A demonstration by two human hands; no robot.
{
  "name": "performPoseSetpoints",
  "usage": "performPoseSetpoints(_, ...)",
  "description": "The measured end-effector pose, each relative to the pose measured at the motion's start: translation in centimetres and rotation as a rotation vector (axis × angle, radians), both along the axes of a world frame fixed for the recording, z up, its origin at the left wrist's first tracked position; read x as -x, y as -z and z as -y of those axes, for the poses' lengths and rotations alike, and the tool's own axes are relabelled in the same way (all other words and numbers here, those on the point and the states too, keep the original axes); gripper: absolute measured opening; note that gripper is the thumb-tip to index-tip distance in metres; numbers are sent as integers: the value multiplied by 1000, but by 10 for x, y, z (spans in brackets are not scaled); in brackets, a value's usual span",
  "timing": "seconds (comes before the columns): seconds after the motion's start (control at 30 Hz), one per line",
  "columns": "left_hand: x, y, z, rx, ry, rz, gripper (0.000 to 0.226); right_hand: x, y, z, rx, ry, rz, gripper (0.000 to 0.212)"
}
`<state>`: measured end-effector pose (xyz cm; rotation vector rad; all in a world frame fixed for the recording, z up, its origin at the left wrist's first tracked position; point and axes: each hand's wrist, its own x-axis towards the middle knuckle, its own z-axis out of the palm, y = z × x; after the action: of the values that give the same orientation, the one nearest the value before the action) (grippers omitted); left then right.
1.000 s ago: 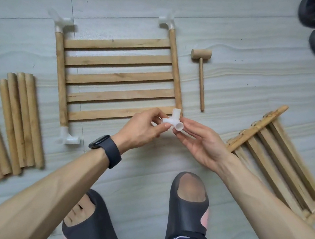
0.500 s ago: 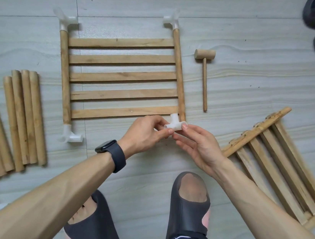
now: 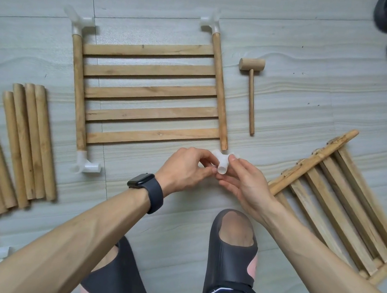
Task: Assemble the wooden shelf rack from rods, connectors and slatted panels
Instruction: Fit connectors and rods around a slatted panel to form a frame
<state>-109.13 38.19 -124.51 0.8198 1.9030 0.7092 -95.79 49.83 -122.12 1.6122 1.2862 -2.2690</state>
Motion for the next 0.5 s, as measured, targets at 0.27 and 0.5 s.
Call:
performPoseSetpoints(0.27, 2, 2, -1, 35, 16, -47, 32, -1, 0, -8, 51, -110, 121, 15)
performPoseSetpoints(0.5, -2, 4, -3, 108, -24, -12, 30, -5, 3, -9, 41, -94, -4, 25)
